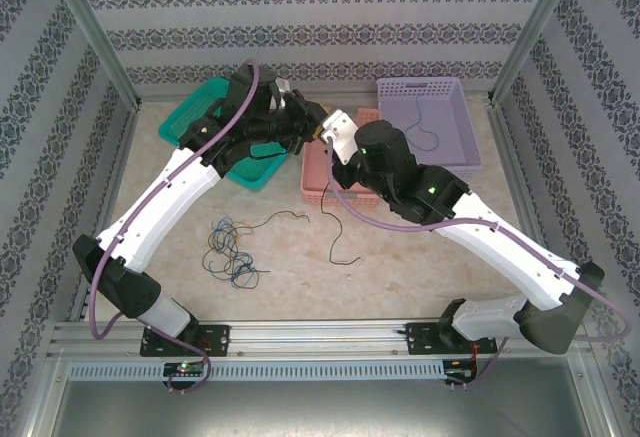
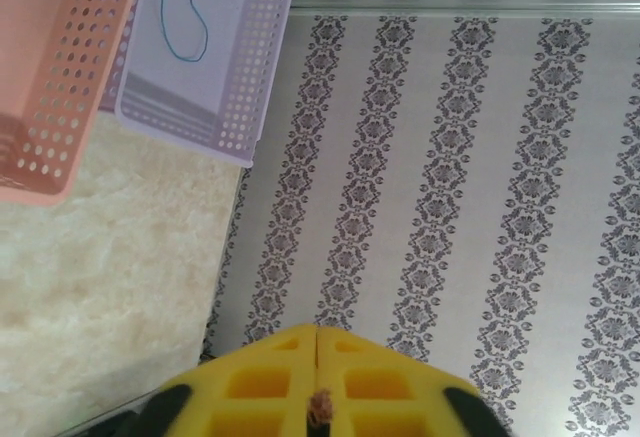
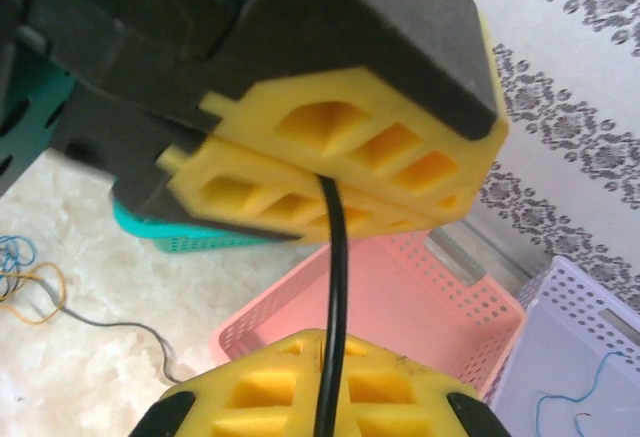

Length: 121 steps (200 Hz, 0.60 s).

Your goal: Untangle the cables

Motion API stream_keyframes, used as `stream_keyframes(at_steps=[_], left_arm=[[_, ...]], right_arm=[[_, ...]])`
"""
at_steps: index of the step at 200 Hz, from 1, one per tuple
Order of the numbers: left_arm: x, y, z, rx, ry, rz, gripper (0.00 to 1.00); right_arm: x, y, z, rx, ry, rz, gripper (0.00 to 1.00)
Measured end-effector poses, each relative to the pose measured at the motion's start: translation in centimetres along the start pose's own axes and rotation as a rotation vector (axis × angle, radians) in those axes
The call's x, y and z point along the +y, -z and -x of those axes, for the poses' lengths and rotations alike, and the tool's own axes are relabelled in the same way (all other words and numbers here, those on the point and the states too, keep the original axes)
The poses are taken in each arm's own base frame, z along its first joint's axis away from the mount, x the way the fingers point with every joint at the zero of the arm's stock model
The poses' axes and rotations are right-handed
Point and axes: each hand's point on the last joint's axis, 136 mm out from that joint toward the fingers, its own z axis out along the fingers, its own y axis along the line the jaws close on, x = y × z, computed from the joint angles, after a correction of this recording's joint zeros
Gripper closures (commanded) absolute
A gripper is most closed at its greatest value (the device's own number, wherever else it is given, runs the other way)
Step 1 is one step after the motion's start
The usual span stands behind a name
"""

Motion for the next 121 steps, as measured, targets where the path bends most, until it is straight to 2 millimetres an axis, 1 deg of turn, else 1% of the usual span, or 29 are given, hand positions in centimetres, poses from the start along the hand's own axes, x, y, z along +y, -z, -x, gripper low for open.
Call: stream_keyframes(at_steps=[15, 25, 43, 58, 62, 67, 72, 74, 76, 78, 84, 92, 101, 112, 121], left_arm=[[0.2, 0.6, 0.1, -0.001, -0.052, 0.024, 1.00], [-0.2, 1.2, 0.2, -0.003, -0.105, 0.031, 1.00], [-1.6, 2.2, 0.2, -0.008, -0.254, 0.014, 1.00], [-2.7, 2.8, 0.2, -0.015, -0.385, -0.005, 1.00], [-2.8, 2.9, 0.3, -0.017, -0.412, -0.007, 0.93], [-3.0, 3.0, 0.3, -0.019, -0.443, -0.009, 0.71], [-3.0, 3.1, 0.4, -0.022, -0.477, -0.006, 0.43], [-2.9, 3.1, 0.4, -0.022, -0.490, -0.004, 0.34], [-2.9, 3.1, 0.5, -0.028, -0.498, 0.000, 0.27], [-2.9, 3.1, 0.6, -0.031, -0.504, 0.001, 0.24], [-2.8, 3.3, 1.1, -0.048, -0.524, 0.012, 0.16], [-2.6, 3.6, 2.0, -0.077, -0.538, 0.028, 0.12], [-2.5, 3.9, 2.9, -0.109, -0.549, 0.044, 0.10], [-2.2, 4.3, 4.0, -0.153, -0.560, 0.065, 0.08], [-1.6, 4.8, 4.2, -0.175, -0.566, 0.079, 0.08]], right_arm=[[0.5, -0.1, 0.0, 0.003, -0.020, 0.053, 1.00], [0.6, -0.2, 0.4, -0.005, -0.053, 0.101, 1.00], [0.8, -0.2, 1.5, -0.038, -0.126, 0.207, 1.00], [1.0, 0.1, 2.5, -0.060, -0.181, 0.292, 1.00], [1.1, 0.2, 2.7, -0.063, -0.195, 0.313, 1.00], [1.2, 0.3, 2.8, -0.065, -0.209, 0.332, 1.00], [1.3, 0.3, 3.0, -0.067, -0.223, 0.352, 1.00], [1.4, 0.3, 3.0, -0.066, -0.231, 0.361, 1.00], [1.5, 0.3, 3.0, -0.063, -0.238, 0.370, 1.00], [1.5, 0.3, 2.9, -0.058, -0.244, 0.376, 1.00], [1.6, 0.2, 2.5, -0.037, -0.269, 0.392, 1.00], [1.4, 0.0, 2.0, -0.006, -0.309, 0.400, 1.00], [1.1, -0.3, 1.6, 0.020, -0.352, 0.400, 1.00], [0.2, -0.9, 1.2, 0.053, -0.415, 0.387, 1.00], [-0.8, -1.4, 1.1, 0.072, -0.473, 0.369, 1.00]])
